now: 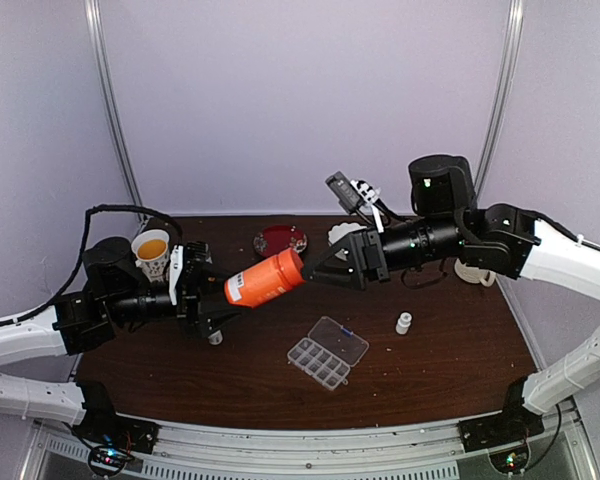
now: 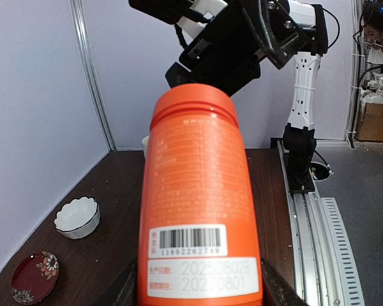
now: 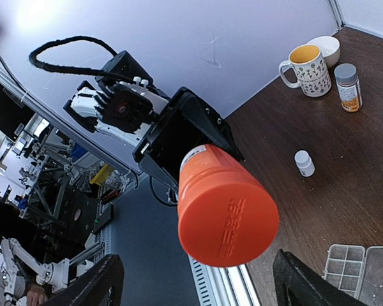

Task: Sort the pills into containers
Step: Unscrew the lid of the pill bottle, then place the lid of the pill bottle at the center of the board.

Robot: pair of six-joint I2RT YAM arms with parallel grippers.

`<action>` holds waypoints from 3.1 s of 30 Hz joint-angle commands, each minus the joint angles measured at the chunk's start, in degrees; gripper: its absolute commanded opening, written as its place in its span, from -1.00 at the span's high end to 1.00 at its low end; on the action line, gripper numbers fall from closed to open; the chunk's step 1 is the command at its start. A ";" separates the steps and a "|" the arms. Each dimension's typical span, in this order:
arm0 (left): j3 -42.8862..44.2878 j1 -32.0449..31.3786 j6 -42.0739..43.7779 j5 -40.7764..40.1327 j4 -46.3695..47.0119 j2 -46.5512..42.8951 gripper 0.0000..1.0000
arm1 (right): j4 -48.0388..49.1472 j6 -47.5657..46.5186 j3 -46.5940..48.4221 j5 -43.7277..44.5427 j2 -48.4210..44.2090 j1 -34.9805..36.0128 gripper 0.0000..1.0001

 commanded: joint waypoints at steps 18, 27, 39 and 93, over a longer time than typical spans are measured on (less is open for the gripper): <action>0.09 0.31 1.32 0.54 3.15 -0.78 1.00 | 3.61 4.74 6.22 -4.70 8.50 -0.70 -0.50; -0.24 0.31 1.36 0.85 2.97 -0.79 1.00 | 2.59 3.41 6.65 -3.97 7.56 -0.70 -0.45; -0.32 0.25 0.42 1.17 3.15 -0.19 1.00 | -0.43 -3.80 6.87 -3.99 7.35 -0.70 0.27; -1.41 -0.14 -5.36 -2.26 5.35 0.32 1.00 | 0.07 -28.60 -14.86 57.25 -12.24 -4.45 0.79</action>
